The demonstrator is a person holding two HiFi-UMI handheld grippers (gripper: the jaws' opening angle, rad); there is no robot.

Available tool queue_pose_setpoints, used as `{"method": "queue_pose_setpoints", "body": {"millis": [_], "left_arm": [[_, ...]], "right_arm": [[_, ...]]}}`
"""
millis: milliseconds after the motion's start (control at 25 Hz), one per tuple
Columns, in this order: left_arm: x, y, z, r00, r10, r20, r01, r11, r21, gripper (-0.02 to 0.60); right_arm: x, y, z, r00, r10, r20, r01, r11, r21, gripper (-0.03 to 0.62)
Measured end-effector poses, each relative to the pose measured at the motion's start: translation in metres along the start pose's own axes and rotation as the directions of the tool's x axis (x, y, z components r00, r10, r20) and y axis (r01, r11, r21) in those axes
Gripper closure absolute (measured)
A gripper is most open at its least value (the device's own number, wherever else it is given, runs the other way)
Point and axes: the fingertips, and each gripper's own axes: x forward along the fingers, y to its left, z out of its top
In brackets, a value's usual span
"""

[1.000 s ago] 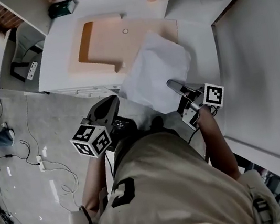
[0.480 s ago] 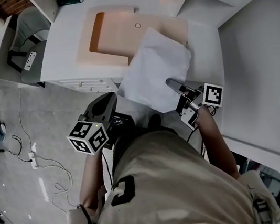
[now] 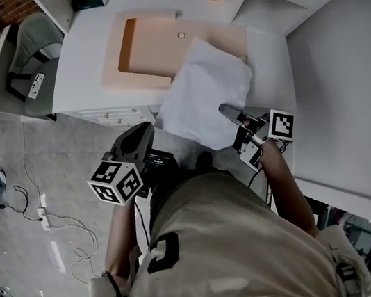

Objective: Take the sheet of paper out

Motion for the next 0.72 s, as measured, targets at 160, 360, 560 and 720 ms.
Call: {"method": "queue_pose_setpoints", "body": {"millis": [160,360,560,720], "left_arm": [[-0.001,0.002,0.000,1.000,-0.016,-0.004,0.016,1.000,-0.012,0.565],[-0.006,0.012,-0.004,0.998,-0.061,-0.026,0.060,0.998,-0.032,0.565],[0.000,0.010,-0.024,0.985,-0.147,-0.087,0.142,0.988,-0.056,0.563],[0.002,0.007,-0.032,0.977,-0.178,-0.118,0.174,0.984,-0.043,0.563]], "right_arm": [[0.000,0.002,-0.002,1.000,-0.015,0.002,0.015,1.000,-0.003,0.566],[0.001,0.008,-0.012,0.998,-0.057,0.026,0.058,0.998,-0.024,0.566],[-0.022,0.003,-0.026,0.988,-0.125,0.088,0.128,0.991,-0.030,0.566],[-0.035,-0.004,-0.039,0.984,-0.140,0.109,0.143,0.990,-0.016,0.566]]}}
